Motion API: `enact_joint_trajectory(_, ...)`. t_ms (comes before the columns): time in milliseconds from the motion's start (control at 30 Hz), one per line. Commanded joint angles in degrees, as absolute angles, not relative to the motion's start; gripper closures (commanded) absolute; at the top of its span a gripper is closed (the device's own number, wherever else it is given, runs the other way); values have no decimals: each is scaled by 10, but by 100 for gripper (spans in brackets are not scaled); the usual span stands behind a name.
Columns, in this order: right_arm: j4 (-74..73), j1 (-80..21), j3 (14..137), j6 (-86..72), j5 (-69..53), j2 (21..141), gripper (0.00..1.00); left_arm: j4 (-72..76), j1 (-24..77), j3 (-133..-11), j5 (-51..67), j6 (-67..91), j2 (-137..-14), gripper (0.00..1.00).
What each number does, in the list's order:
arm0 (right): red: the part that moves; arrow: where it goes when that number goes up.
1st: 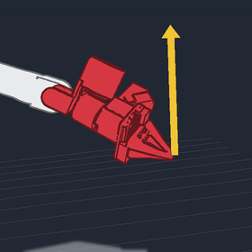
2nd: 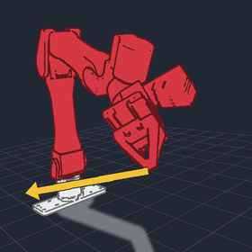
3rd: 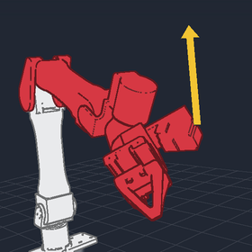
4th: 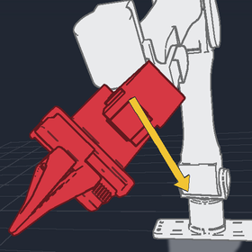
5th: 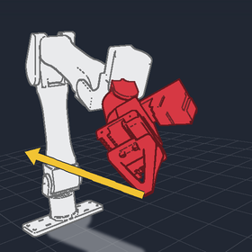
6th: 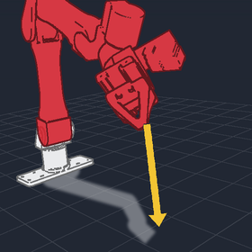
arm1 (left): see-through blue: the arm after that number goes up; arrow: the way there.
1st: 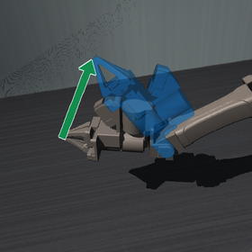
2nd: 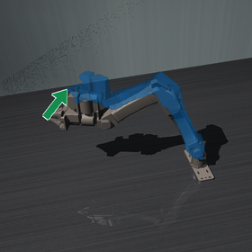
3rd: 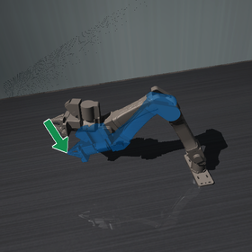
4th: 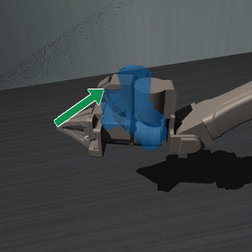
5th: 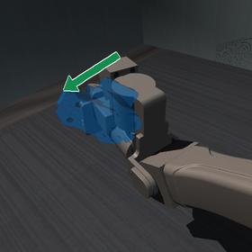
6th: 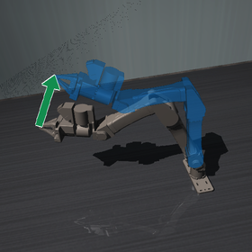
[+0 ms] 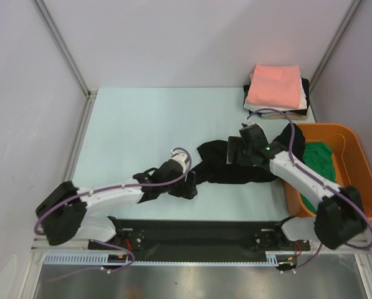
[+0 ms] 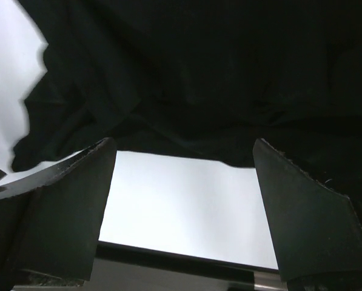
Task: Fold and stack the t-shirts
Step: Move the tshirt to the center of the board
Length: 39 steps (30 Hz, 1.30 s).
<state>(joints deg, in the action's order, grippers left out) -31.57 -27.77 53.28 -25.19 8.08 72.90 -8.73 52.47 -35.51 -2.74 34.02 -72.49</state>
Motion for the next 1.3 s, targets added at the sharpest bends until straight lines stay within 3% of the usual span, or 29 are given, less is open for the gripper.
enact_joint_trajectory(0, -285, -278, 571, -215, 65, 798, 0, -23, 529, -385, -26, 330, -787, 13)
enact_joint_trajectory(67, -285, -278, 585, -211, 62, 848, 0, -17, 529, -395, -25, 329, -823, 18)
enact_joint_trajectory(167, -270, -279, 601, -207, 55, 897, 0, -7, 530, -401, -25, 335, -849, 37)
enact_joint_trajectory(200, -264, -278, 605, -206, 50, 905, 1, -5, 530, -402, -25, 337, -852, 51)
enact_joint_trajectory(267, -245, -278, 610, -206, 45, 925, 9, -5, 530, -401, -26, 340, -847, 65)
enact_joint_trajectory(300, -240, -278, 613, -206, 43, 931, 15, -7, 529, -401, -32, 340, -843, 80)
enact_joint_trajectory(400, -209, -276, 627, -199, 25, 960, 47, -26, 528, -400, -45, 340, -810, 99)
enact_joint_trajectory(433, -207, -274, 635, -195, 17, 968, 54, -34, 527, -400, -47, 338, -802, 100)
enact_joint_trajectory(467, -208, -275, 656, -193, 10, 977, 76, -50, 523, -400, -48, 337, -779, 100)
enact_joint_trajectory(533, -215, -279, 677, -195, -10, 997, 100, -75, 516, -396, -57, 337, -738, 100)
enact_joint_trajectory(567, -217, -282, 698, -195, -15, 1000, 100, -83, 505, -386, -58, 340, -720, 100)
enact_joint_trajectory(767, -281, -336, 855, -200, -22, 1046, 100, -203, 418, -367, -61, 354, -539, 100)
enact_joint_trajectory(900, -358, -380, 1092, -199, -29, 1160, 100, -311, 346, -392, -76, 350, -423, 100)
enact_joint_trajectory(933, -406, -389, 1235, -196, -29, 1194, 100, -350, 311, -399, -75, 342, -393, 100)
enact_joint_trajectory(1000, -492, -409, 1404, -194, -40, 1337, 100, -380, 284, -417, -69, 340, -371, 99)
enact_joint_trajectory(1033, -506, -411, 1583, -202, -49, 1394, 100, -394, 267, -423, -63, 336, -358, 98)
enact_joint_trajectory(1067, -505, -412, 1631, -211, -59, 1459, 100, -407, 257, -442, -61, 336, -357, 98)
enact_joint_trajectory(1100, -458, -409, 1641, -220, -86, 1469, 89, -420, 247, -454, -55, 332, -359, 97)
enact_joint_trajectory(1133, -415, -401, 1559, -232, -97, 1460, 23, -443, 228, -465, -54, 321, -365, 96)
enact_joint_trajectory(1167, -369, -396, 1484, -248, -94, 1414, 0, -453, 218, -484, -52, 315, -367, 96)
enact_joint_trajectory(1200, -296, -391, 1427, -250, -87, 1395, 0, -465, 208, -492, -51, 308, -370, 95)
enact_joint_trajectory(1267, -288, -377, 1359, -237, -71, 1374, 0, -497, 180, -513, -53, 283, -374, 95)
